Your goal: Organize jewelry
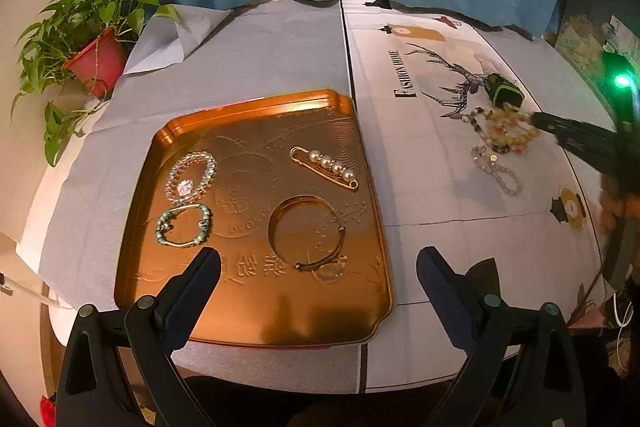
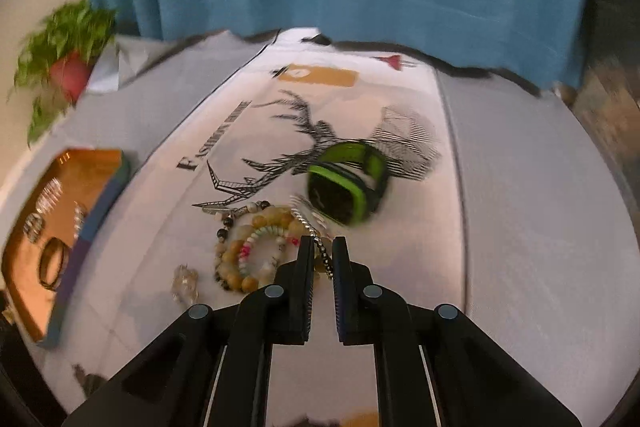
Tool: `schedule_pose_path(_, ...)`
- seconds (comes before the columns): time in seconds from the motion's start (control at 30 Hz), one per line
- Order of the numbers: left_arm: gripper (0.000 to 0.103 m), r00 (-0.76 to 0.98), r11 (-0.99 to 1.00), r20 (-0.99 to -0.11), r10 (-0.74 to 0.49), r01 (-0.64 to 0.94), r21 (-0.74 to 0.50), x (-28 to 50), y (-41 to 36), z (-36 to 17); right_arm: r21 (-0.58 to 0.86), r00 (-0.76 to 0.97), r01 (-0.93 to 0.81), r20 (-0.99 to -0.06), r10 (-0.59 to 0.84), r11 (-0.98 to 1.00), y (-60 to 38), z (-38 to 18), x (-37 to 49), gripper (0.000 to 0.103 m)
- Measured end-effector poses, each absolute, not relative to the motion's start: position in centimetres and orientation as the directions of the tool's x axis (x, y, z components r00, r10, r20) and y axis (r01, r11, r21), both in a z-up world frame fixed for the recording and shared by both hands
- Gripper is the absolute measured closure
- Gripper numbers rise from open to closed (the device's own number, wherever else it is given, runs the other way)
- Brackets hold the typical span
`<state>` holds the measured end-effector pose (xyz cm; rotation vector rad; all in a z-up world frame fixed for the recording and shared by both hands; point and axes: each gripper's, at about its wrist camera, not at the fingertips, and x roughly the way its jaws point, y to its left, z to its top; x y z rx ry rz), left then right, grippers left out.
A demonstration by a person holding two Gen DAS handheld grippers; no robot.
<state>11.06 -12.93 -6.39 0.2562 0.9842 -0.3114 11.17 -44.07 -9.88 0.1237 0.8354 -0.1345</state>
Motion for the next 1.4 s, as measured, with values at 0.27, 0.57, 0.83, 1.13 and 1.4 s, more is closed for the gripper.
schedule_pose_path(0.27, 0.006, 0.497, 0.892, -0.844, -0.205, 0.449, 0.048, 11.3, -17.3, -6.1, 0.317, 0.713, 0.280, -0.701, 0.025, 0.906, -50.3, -9.4, 5.7, 0.093)
schedule_pose_path(0.57, 0.006, 0.498, 0.844, -0.839, -0.218, 0.528, 0.094, 10.9, -22.1, -6.4, 0.328, 0.653, 0.448, -0.755, -0.054, 0.832, -55.9, -11.8, 2.8, 0.090)
schedule_pose_path(0.83, 0.006, 0.454, 0.834, -0.863, -0.224, 0.548, 0.071, 13.6, -25.5, -8.0, 0.232, 0.613, 0.396, -0.787, -0.068, 0.888, -55.1, -12.5, 4.6, 0.055)
schedule_pose_path(1.13, 0.006, 0.376, 0.796, -0.893, -0.247, 0.604, 0.034, 16.7, -29.4, -10.9, 0.016, 0.574, 0.344, -0.794, -0.197, 0.939, -53.9, -13.0, 6.5, 0.055)
schedule_pose_path(1.4, 0.011, 0.310, 0.801, -0.926, -0.215, 0.599, 0.014, 17.9, -31.1, -13.1, -0.027, 0.586, 0.286, -0.786, -0.197, 0.958, -53.2, -12.9, 7.4, 0.055)
